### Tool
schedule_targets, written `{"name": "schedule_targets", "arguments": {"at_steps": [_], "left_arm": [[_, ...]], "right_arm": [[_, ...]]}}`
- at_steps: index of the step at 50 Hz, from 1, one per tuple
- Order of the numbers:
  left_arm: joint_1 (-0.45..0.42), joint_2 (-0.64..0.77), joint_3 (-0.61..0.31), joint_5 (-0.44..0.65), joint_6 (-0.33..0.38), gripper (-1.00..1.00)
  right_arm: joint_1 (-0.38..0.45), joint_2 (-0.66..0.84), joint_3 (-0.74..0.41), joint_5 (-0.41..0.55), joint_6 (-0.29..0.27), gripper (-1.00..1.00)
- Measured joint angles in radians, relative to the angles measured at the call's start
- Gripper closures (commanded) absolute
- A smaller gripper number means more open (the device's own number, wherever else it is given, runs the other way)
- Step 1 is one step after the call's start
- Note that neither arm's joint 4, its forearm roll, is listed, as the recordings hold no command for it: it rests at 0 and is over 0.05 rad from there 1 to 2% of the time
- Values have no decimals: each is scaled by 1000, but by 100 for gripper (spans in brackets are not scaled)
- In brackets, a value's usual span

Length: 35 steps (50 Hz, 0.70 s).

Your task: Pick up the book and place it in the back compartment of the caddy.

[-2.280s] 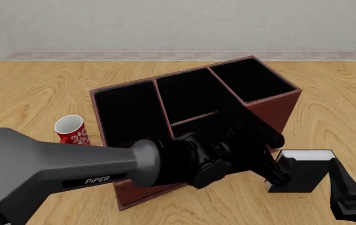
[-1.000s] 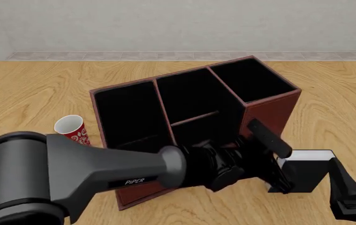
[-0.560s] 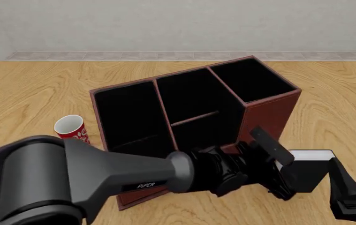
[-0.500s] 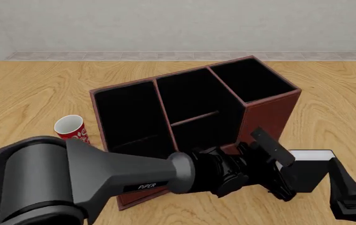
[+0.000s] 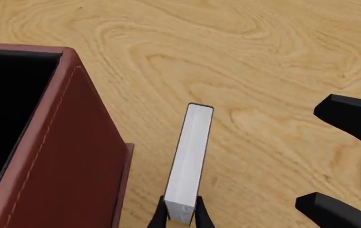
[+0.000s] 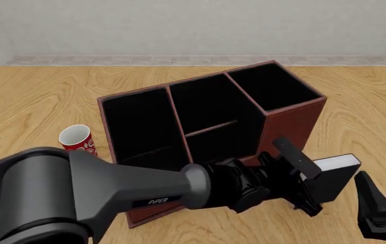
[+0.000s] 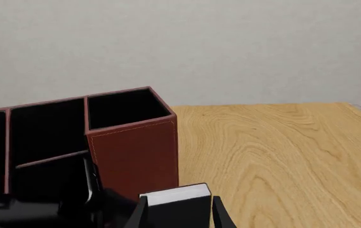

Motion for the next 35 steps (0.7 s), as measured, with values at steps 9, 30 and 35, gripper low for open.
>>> {"name": "schedule_targets", "arguments": {"at_steps": [9,30,35], "left_arm": [[1,-28,29,-17,10,100],[-10,-138,124,-59,31,100],[-7,-163,141,-62,26,100]], "right_arm": [[0,1,0,-1,0,-100],[0,1,0,-1,0,-100],[0,-2,0,2,0,-100]]}}
